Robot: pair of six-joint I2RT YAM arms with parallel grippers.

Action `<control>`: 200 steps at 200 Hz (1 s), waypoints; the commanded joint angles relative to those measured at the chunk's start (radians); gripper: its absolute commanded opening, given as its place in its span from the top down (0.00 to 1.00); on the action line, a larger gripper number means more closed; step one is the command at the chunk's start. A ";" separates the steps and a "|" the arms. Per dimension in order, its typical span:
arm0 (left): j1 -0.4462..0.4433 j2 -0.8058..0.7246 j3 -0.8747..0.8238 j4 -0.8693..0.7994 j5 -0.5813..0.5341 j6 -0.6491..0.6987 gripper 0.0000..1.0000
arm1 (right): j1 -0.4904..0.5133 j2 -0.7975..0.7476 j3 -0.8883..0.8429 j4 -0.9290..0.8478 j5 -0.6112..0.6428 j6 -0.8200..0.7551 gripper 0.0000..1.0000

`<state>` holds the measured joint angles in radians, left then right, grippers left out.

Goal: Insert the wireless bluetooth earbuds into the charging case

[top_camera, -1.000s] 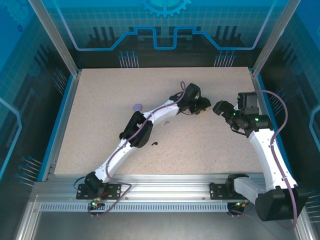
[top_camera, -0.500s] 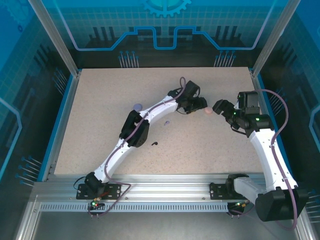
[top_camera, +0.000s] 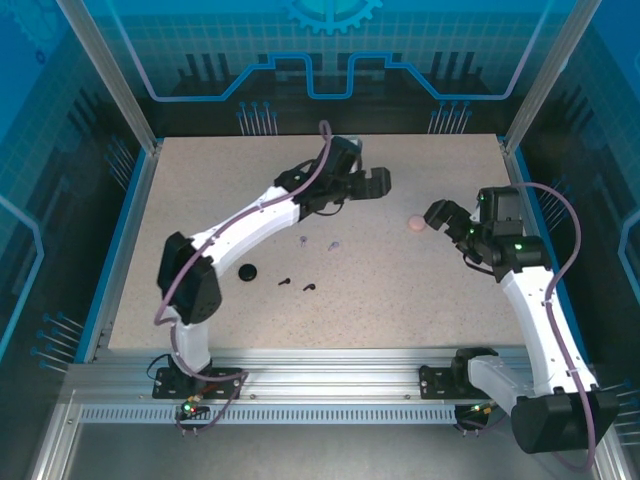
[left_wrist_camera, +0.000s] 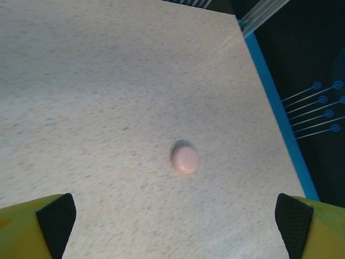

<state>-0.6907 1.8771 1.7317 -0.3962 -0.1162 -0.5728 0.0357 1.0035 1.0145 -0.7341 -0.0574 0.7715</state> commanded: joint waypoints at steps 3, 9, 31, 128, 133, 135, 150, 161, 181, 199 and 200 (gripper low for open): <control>0.038 -0.128 -0.202 0.139 -0.082 0.036 0.01 | 0.044 0.011 -0.018 -0.024 0.032 0.011 0.00; 0.048 -0.165 -0.256 0.169 -0.089 0.031 0.01 | 0.063 0.019 -0.017 -0.028 0.047 0.013 0.00; 0.095 -0.300 -0.480 0.319 -0.117 -0.008 0.01 | 0.138 0.055 -0.013 -0.037 0.105 0.031 0.00; 0.443 -0.591 -0.920 0.394 0.105 -0.155 0.01 | 0.489 0.279 0.061 -0.006 0.269 0.180 0.00; 0.453 -0.596 -0.928 0.382 0.110 -0.150 0.01 | 0.502 0.288 0.063 0.001 0.269 0.187 0.00; 0.456 -0.598 -0.931 0.375 0.109 -0.149 0.01 | 0.507 0.293 0.064 0.004 0.269 0.188 0.00; 0.481 -0.610 -0.957 0.333 0.106 -0.152 0.01 | 0.549 0.328 0.079 0.012 0.280 0.205 0.00; 0.497 -0.612 -0.977 0.314 0.105 -0.153 0.01 | 0.577 0.358 0.092 0.014 0.281 0.216 0.00; 0.514 -0.596 -1.004 0.292 0.109 -0.154 0.01 | 0.631 0.422 0.131 0.014 0.275 0.224 0.00; 0.522 -0.580 -1.018 0.268 0.109 -0.155 0.01 | 0.673 0.480 0.178 0.001 0.277 0.223 0.00; 0.522 -0.579 -1.019 0.266 0.109 -0.154 0.01 | 0.674 0.482 0.180 0.001 0.278 0.224 0.00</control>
<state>-0.1837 1.2858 0.7372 -0.0696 -0.0322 -0.7094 0.6563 1.4300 1.1252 -0.7277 0.2005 0.9676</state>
